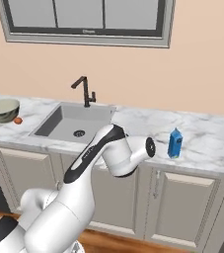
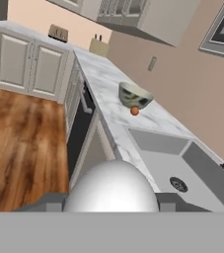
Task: Gather the eggs and milk located in the vicinity of the sink area and place them right next to the bowl.
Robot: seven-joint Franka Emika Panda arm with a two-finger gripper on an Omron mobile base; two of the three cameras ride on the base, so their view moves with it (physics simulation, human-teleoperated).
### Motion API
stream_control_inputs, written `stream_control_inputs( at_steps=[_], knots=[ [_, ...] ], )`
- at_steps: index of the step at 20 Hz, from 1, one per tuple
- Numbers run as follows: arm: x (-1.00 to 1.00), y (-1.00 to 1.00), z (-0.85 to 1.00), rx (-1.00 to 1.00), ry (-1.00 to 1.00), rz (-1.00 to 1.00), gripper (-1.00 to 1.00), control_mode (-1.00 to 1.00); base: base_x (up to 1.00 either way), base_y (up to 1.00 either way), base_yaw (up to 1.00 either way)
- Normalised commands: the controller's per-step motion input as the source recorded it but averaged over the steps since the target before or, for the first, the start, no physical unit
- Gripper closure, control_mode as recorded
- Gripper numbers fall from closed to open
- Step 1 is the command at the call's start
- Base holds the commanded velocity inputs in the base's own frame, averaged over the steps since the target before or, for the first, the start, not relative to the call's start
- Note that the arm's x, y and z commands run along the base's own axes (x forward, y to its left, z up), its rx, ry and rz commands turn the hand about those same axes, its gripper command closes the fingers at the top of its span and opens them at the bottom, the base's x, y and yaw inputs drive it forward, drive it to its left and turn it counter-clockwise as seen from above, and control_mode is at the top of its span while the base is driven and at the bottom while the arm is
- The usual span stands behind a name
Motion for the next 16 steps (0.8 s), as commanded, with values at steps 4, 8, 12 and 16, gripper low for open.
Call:
stream_control_inputs(
  at_steps=[4, 8, 12, 16],
  knots=[
    [0.0, 0.0, 0.0, 0.0, 0.0, 0.0, 1.0, 1.0, 0.84, 1.0, -0.29],
    [0.0, 0.0, 0.0, 0.0, 0.0, 0.0, 1.0, 1.0, 1.0, 1.0, -0.26],
    [0.0, 0.0, 0.0, 0.0, 0.0, 0.0, 1.0, 1.0, 0.97, 0.92, 0.11],
    [0.0, 0.0, 0.0, 0.0, 0.0, 0.0, 1.0, 1.0, 0.62, 0.82, 0.4]
  ],
)
